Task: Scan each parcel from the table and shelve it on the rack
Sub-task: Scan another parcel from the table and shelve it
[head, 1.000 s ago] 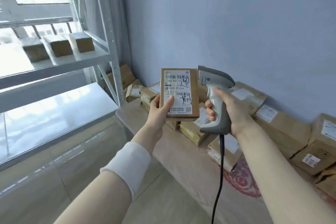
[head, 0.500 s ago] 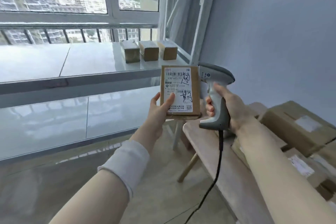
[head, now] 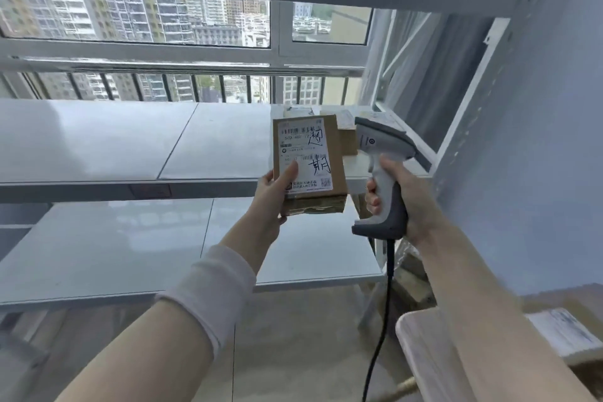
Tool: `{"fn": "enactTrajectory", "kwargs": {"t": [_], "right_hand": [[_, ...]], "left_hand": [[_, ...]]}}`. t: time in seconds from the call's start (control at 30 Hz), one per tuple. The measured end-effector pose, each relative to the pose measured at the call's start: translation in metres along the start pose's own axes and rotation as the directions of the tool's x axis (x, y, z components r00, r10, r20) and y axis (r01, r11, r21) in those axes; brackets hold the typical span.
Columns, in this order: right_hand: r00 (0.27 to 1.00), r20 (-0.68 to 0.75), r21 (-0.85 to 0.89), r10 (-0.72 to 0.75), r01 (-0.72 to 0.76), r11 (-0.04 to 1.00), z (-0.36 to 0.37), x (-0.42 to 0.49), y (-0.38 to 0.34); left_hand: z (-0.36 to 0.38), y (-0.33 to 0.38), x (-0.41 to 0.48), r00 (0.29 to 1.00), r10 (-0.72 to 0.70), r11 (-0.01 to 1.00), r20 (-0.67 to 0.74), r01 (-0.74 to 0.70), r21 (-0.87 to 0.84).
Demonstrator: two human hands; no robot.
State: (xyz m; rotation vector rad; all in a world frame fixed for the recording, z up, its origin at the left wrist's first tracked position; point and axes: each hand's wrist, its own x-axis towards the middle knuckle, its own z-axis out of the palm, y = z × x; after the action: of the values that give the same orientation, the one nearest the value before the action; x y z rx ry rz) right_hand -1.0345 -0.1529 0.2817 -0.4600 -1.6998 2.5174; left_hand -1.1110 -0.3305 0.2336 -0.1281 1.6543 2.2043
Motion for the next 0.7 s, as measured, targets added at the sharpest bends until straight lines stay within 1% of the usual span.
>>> {"fn": "enactTrajectory", "kwargs": {"t": [0.1, 0.3, 0.5, 0.6, 0.7], "right_hand": [[0.999, 0.017, -0.018, 0.03, -0.029, 0.999, 0.018, 0.045, 0.003], [0.999, 0.026, -0.029, 0.022, -0.021, 0.999, 0.054, 0.121, 0.002], [0.998, 0.041, -0.063, 0.053, -0.051, 0.997, 0.08, 0.182, -0.002], [0.996, 0.054, -0.055, 0.072, -0.069, 0.996, 0.085, 0.206, 0.001], [0.994, 0.079, -0.074, 0.075, -0.069, 0.995, 0.089, 0.225, 0.001]], "left_hand": [[-0.019, 0.013, 0.044, 0.998, 0.006, 1.0, -0.065, -0.005, 0.008], [-0.053, 0.041, 0.124, 0.992, -0.029, 0.999, -0.122, 0.032, 0.018], [-0.081, 0.06, 0.187, 0.976, -0.17, 0.984, -0.137, 0.175, 0.023], [-0.087, 0.063, 0.204, 0.96, -0.246, 0.966, -0.132, 0.253, 0.045], [-0.085, 0.061, 0.217, 0.949, -0.294, 0.955, -0.113, 0.298, 0.013]]}}
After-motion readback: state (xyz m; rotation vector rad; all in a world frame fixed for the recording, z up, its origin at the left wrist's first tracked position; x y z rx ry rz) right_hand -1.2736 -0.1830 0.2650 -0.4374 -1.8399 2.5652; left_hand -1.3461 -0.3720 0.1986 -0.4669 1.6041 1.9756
